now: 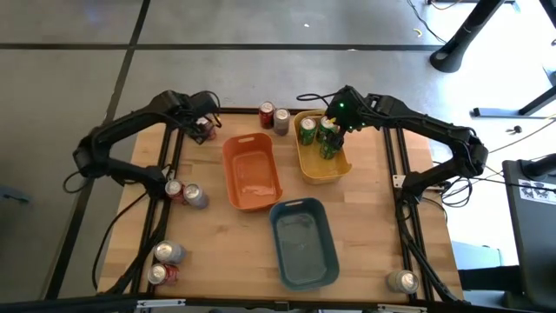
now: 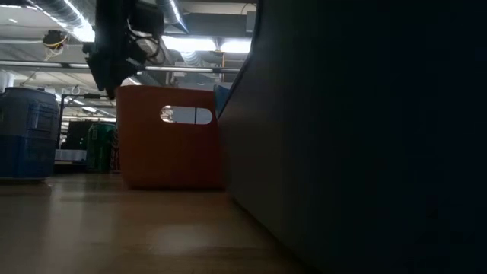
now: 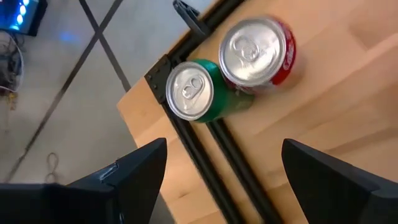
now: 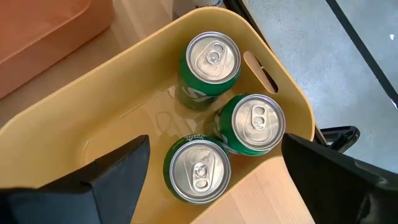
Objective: Sort soda cans
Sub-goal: Put the green soda can into the yellow bin
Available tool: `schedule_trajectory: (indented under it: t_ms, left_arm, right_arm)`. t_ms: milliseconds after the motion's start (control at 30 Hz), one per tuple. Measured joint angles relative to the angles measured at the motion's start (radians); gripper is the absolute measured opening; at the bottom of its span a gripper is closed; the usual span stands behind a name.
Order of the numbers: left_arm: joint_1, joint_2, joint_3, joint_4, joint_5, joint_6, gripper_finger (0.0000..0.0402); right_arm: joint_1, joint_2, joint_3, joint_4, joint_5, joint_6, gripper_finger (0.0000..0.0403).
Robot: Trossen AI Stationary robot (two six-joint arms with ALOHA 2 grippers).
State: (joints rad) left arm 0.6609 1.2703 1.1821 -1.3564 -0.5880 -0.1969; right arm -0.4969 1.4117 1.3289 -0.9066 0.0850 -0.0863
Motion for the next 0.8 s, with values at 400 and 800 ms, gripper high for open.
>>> schedule_trajectory:
  t_ms: [400, 800]
  left_arm:
    - [-0.001, 0.030, 0.000, 0.055, 0.000, 0.120, 0.0306]
    - [0.008, 0.031, 0.000, 0.119, 0.000, 0.097, 0.0306]
  right_arm:
    - [0.000, 0.000, 0.000, -0.003, 0.000, 0.003, 0.0363]
    - [0.000, 0.000, 0.000, -0.002, 0.000, 0.003, 0.0363]
